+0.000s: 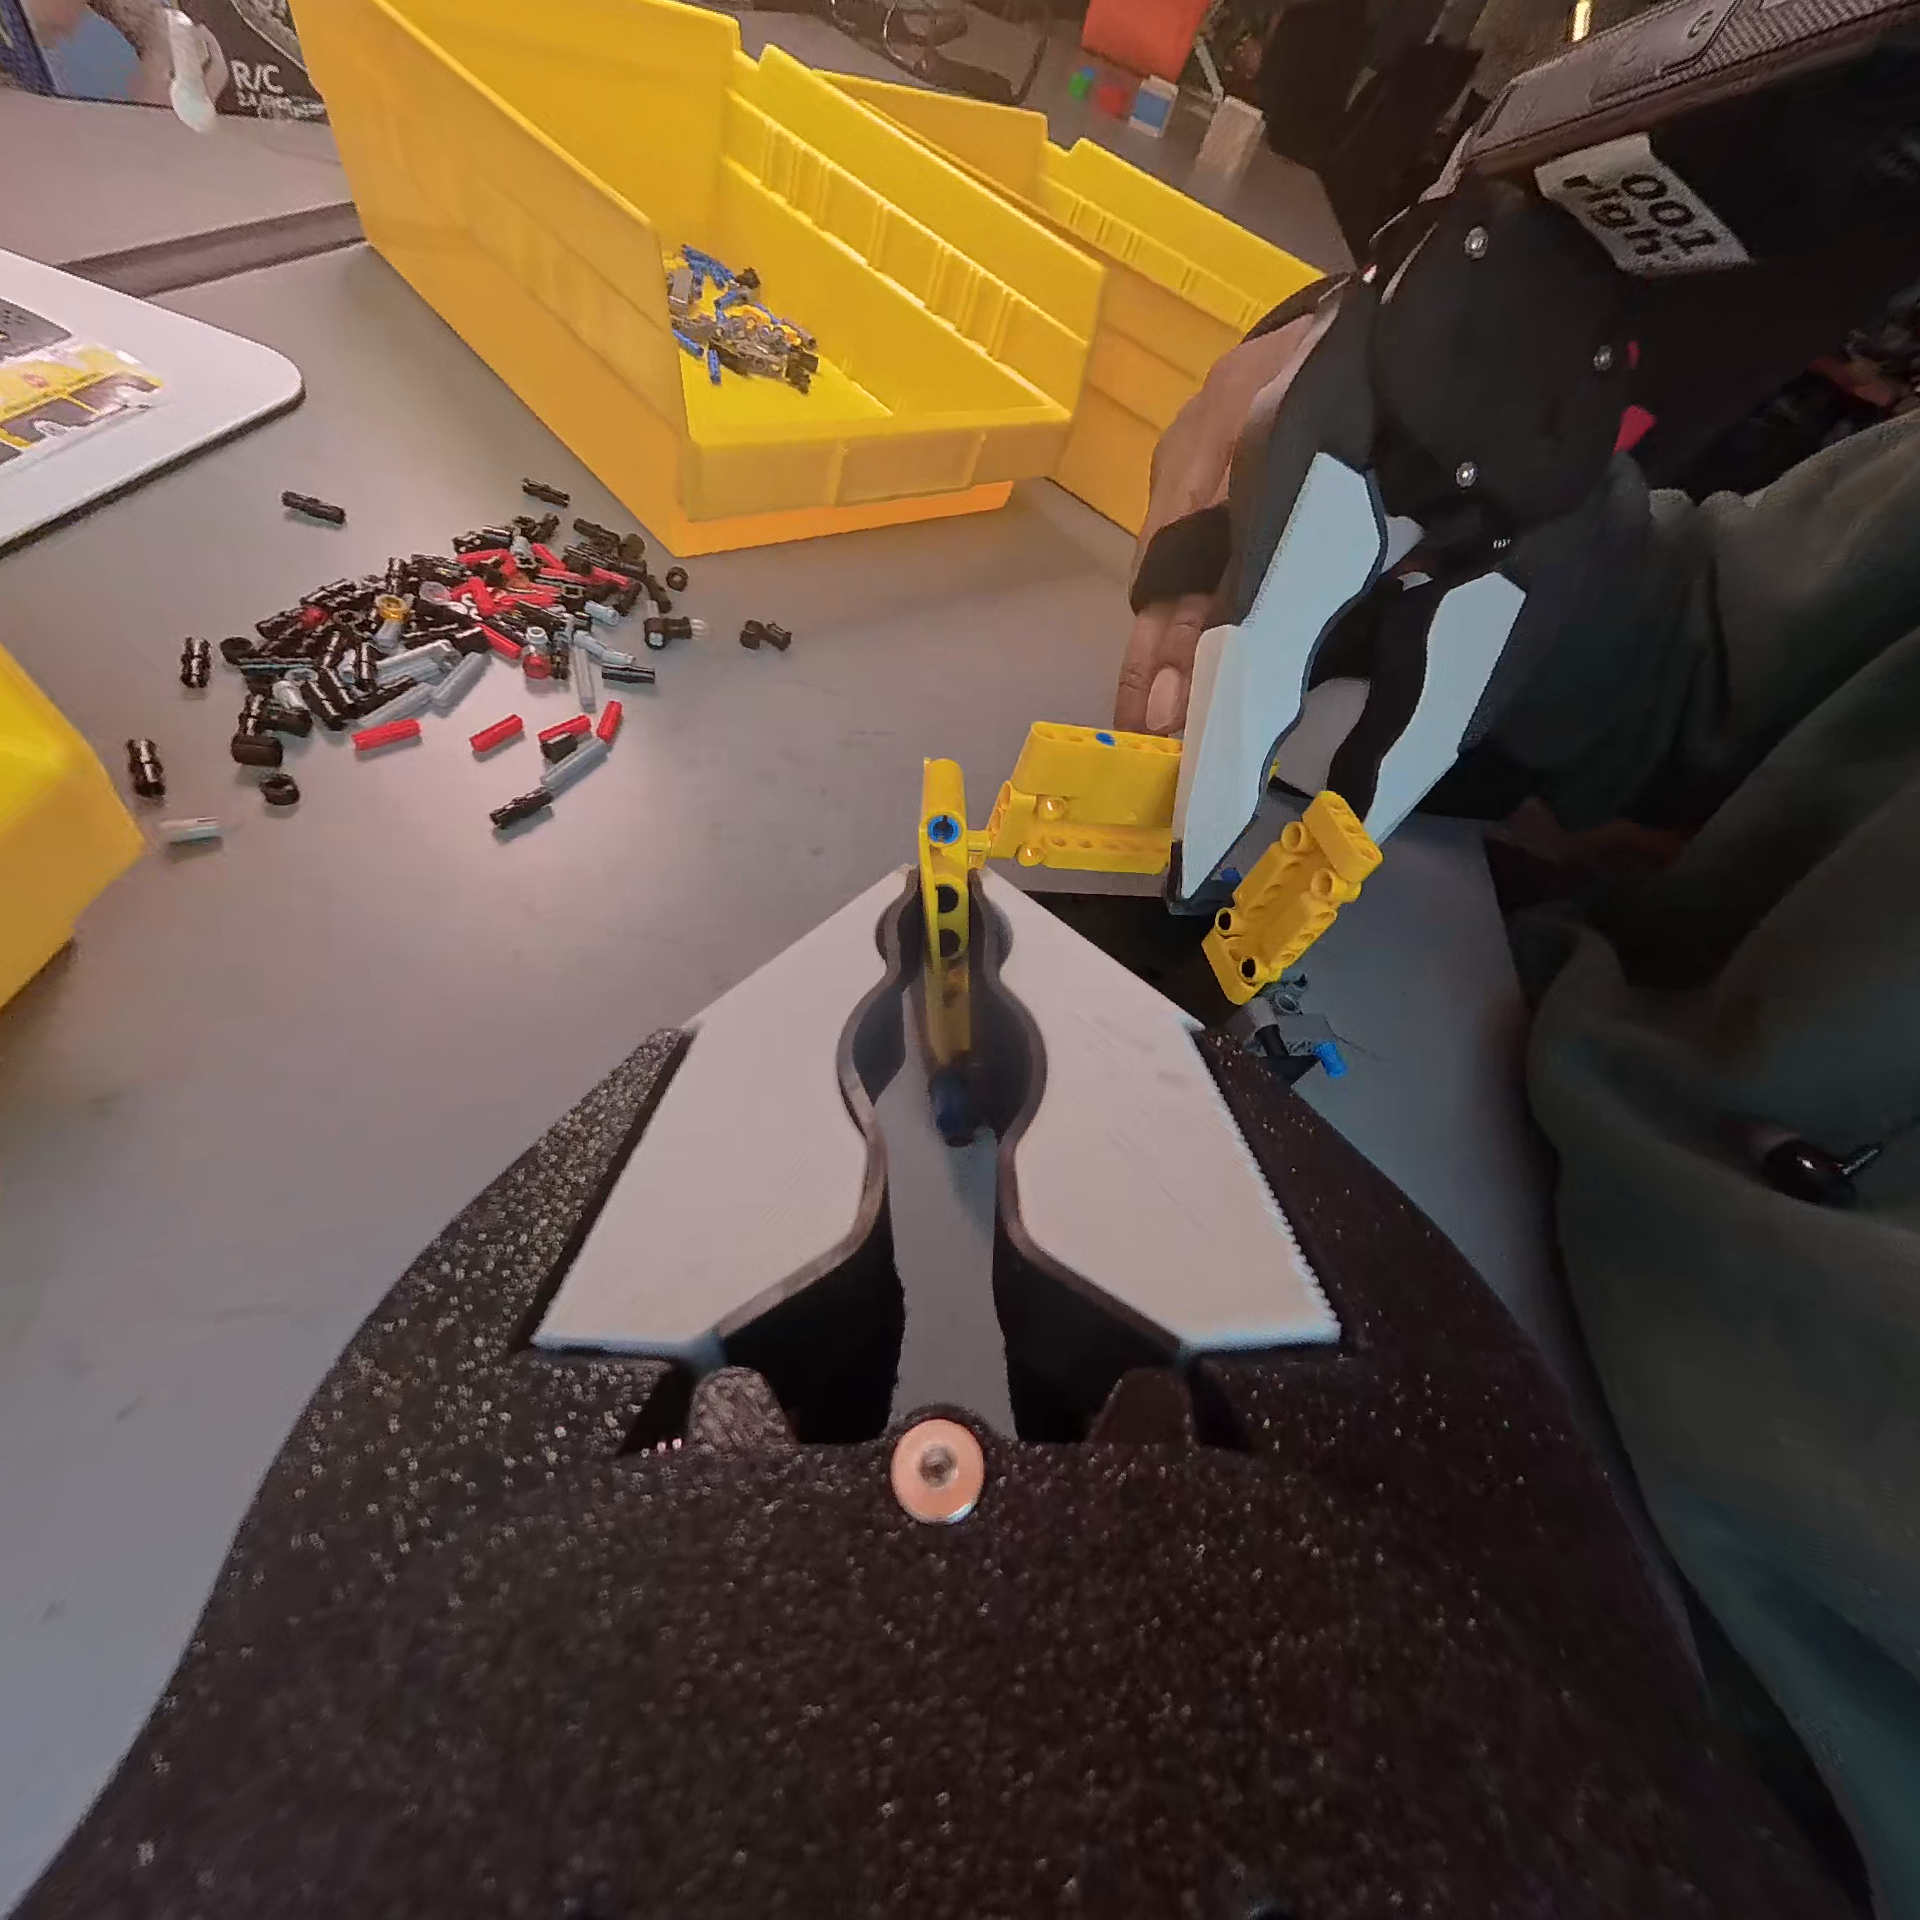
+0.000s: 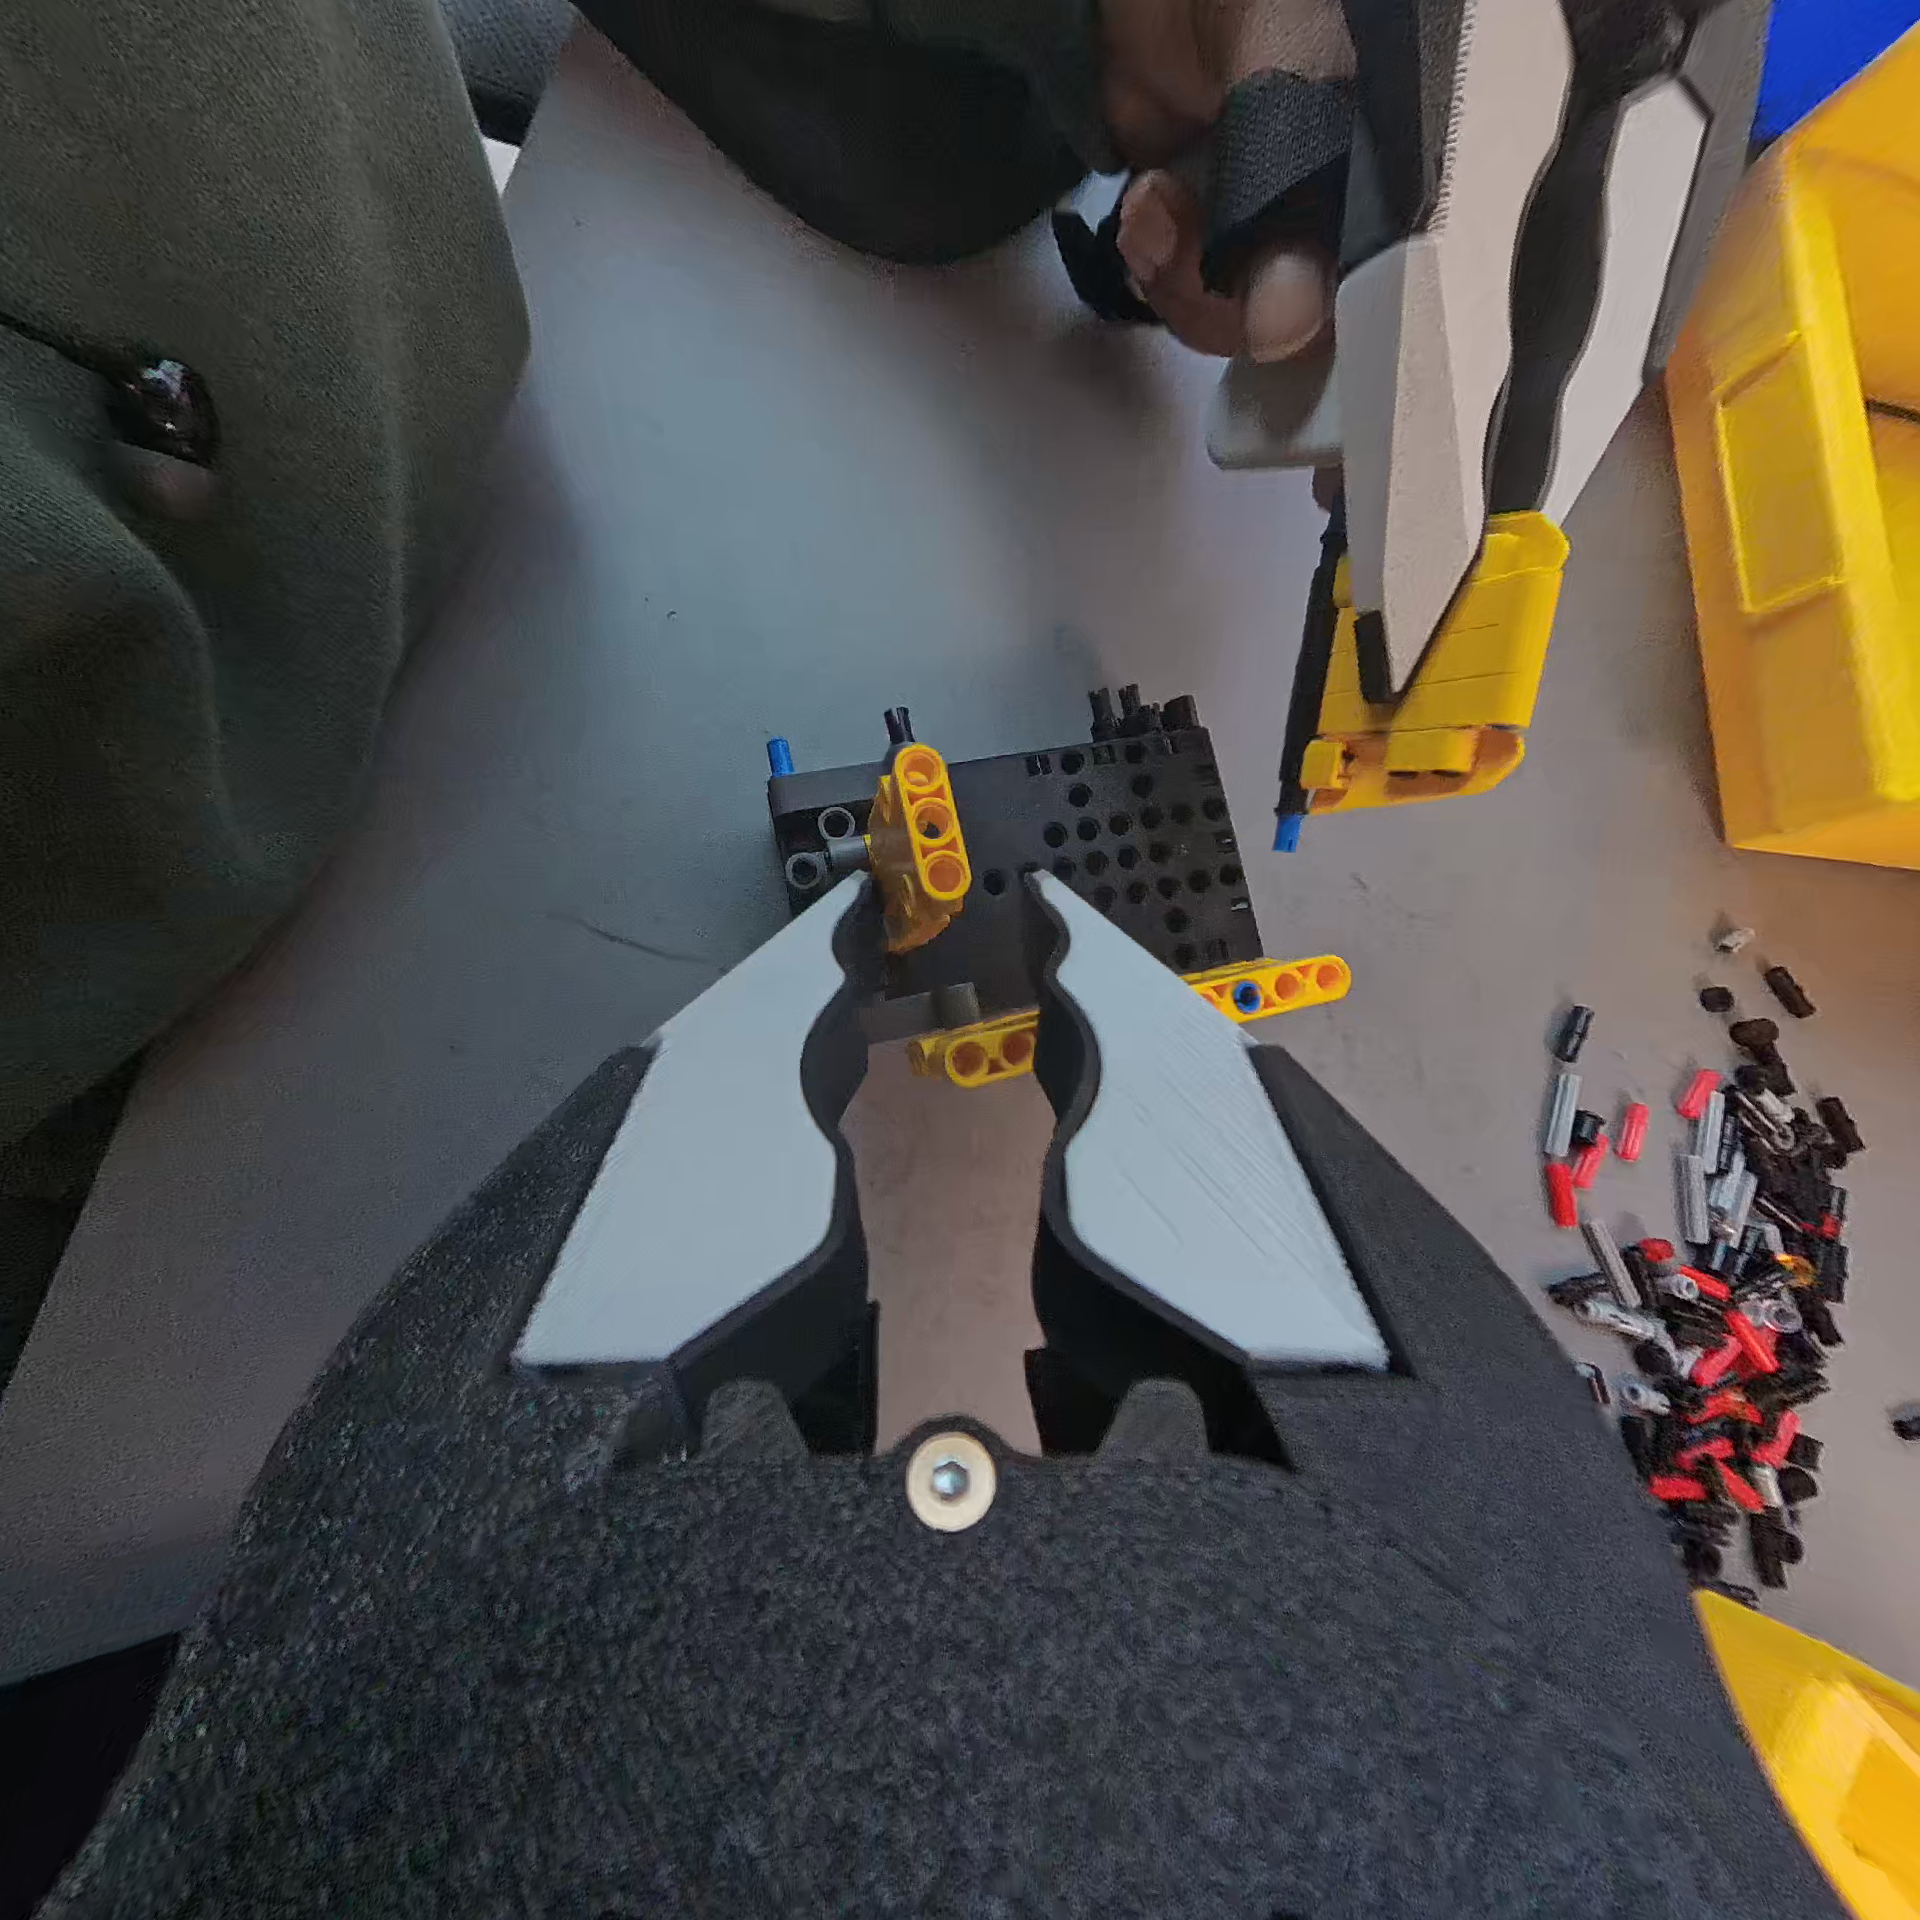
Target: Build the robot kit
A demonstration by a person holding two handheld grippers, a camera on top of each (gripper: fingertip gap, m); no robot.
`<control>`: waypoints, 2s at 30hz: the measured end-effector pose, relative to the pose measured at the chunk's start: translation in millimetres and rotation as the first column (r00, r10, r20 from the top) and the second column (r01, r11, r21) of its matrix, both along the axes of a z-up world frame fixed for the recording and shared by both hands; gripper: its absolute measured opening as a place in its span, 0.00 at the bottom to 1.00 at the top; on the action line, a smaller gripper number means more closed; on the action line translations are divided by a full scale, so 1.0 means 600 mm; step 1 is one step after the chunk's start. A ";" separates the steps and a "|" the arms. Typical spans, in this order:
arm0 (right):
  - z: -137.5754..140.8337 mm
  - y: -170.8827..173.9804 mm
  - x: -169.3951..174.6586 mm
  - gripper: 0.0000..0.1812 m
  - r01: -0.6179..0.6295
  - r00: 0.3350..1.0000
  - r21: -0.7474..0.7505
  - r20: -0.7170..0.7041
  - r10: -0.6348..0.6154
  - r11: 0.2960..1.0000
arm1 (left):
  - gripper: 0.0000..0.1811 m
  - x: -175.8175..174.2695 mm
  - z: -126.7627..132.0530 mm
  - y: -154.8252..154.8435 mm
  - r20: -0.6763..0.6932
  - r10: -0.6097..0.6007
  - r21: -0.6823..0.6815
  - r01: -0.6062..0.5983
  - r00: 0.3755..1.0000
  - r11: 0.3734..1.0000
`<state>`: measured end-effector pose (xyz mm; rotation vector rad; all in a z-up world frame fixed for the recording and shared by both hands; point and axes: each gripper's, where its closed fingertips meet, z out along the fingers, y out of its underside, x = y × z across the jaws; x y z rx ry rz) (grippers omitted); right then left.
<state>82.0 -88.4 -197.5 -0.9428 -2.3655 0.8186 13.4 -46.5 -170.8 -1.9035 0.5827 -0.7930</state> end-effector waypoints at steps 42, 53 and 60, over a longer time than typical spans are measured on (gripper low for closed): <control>-0.013 0.064 -0.010 0.50 0.157 0.988 -0.237 0.034 -0.153 0.959 | 0.03 0.032 -0.062 0.020 -0.340 -0.100 0.038 0.120 0.935 0.992; -0.024 0.064 -0.026 0.48 0.138 0.990 -0.338 0.040 -0.132 0.931 | 0.03 0.033 -0.062 0.021 -0.351 -0.116 0.056 0.144 0.929 0.988; -0.024 0.063 -0.028 0.48 0.129 0.992 -0.375 0.034 -0.125 0.918 | 0.03 0.033 -0.063 0.022 -0.342 -0.125 0.053 0.152 0.931 0.987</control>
